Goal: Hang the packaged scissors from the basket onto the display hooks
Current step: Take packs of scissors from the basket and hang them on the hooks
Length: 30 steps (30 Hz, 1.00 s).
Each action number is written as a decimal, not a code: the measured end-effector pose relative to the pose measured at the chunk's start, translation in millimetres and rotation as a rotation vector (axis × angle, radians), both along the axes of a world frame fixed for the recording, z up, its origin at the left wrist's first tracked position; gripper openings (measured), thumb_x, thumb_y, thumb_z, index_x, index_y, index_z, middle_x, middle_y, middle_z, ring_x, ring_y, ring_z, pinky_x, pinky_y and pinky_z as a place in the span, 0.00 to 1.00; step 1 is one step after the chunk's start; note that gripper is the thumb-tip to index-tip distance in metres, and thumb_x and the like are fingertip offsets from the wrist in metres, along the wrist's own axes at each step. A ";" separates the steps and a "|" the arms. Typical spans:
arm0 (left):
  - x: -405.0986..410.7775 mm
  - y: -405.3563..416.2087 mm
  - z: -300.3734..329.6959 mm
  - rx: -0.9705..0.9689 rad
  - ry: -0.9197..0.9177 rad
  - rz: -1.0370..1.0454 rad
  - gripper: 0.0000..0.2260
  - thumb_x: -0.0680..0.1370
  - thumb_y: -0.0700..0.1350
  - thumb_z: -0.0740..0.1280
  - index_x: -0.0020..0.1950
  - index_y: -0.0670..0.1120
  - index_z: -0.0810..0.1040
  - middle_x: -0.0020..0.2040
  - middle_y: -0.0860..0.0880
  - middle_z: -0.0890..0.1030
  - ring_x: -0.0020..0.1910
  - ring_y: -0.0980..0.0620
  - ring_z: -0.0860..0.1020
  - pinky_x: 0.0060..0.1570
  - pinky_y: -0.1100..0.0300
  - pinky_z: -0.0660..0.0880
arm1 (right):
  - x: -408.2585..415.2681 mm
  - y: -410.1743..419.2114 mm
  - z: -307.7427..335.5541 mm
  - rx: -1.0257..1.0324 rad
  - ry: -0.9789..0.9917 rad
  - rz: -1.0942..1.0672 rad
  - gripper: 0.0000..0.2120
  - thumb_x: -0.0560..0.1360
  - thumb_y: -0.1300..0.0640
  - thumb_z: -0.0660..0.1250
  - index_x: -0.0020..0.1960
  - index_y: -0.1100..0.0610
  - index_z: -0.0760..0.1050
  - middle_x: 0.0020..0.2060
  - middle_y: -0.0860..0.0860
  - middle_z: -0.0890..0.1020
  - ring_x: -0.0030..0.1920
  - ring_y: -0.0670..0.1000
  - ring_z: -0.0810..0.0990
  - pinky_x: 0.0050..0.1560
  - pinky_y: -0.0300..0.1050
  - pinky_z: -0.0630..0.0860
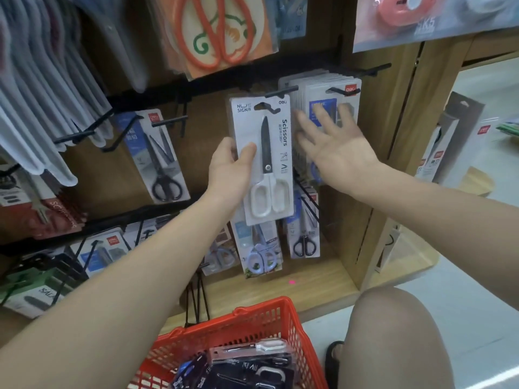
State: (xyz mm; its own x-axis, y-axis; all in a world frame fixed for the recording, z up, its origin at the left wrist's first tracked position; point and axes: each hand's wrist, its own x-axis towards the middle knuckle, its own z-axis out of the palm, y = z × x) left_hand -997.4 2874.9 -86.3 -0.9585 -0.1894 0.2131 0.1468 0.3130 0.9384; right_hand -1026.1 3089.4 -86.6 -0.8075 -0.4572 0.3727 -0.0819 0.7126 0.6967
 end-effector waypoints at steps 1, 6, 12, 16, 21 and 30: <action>-6.4 -0.4 -1.2 -0.015 -0.015 -0.004 0.10 0.86 0.48 0.66 0.45 0.50 0.72 0.38 0.56 0.73 0.27 0.69 0.73 0.30 0.74 0.68 | 0.2 -1.9 1.6 0.002 -0.003 -0.015 0.31 0.77 0.50 0.63 0.79 0.55 0.64 0.83 0.59 0.54 0.79 0.65 0.54 0.72 0.69 0.60; -38.8 2.3 5.0 0.001 -0.063 0.030 0.07 0.86 0.49 0.65 0.63 0.49 0.76 0.54 0.54 0.82 0.53 0.55 0.82 0.53 0.61 0.78 | -5.6 -10.1 6.4 -0.034 -0.066 -0.063 0.38 0.77 0.48 0.68 0.81 0.55 0.57 0.82 0.59 0.47 0.79 0.64 0.52 0.72 0.69 0.62; -72.3 0.0 10.5 0.026 -0.171 0.065 0.11 0.87 0.50 0.63 0.68 0.49 0.74 0.58 0.52 0.82 0.64 0.46 0.80 0.63 0.51 0.76 | -11.4 -18.1 9.9 -0.088 -0.120 -0.056 0.40 0.77 0.50 0.70 0.83 0.56 0.54 0.83 0.59 0.44 0.76 0.64 0.54 0.68 0.60 0.67; -88.7 -0.7 11.5 0.064 -0.165 0.092 0.15 0.87 0.48 0.63 0.73 0.47 0.73 0.51 0.56 0.80 0.50 0.54 0.80 0.48 0.60 0.75 | -13.3 -24.4 8.0 -0.128 -0.130 -0.061 0.40 0.77 0.49 0.70 0.82 0.56 0.56 0.83 0.59 0.47 0.76 0.63 0.59 0.67 0.59 0.68; -105.1 0.2 17.0 -0.043 -0.198 0.154 0.19 0.87 0.51 0.62 0.76 0.45 0.72 0.65 0.46 0.80 0.63 0.44 0.79 0.57 0.55 0.71 | -18.9 -20.7 3.5 -0.147 -0.112 -0.048 0.40 0.77 0.47 0.68 0.83 0.56 0.54 0.83 0.58 0.46 0.75 0.63 0.58 0.67 0.59 0.68; -110.9 -4.7 14.2 -0.088 -0.202 0.133 0.20 0.87 0.53 0.62 0.76 0.44 0.72 0.66 0.48 0.78 0.64 0.46 0.77 0.56 0.57 0.69 | -17.9 -14.9 -1.2 -0.149 -0.120 -0.069 0.44 0.74 0.45 0.72 0.83 0.55 0.56 0.82 0.57 0.47 0.70 0.62 0.52 0.63 0.58 0.68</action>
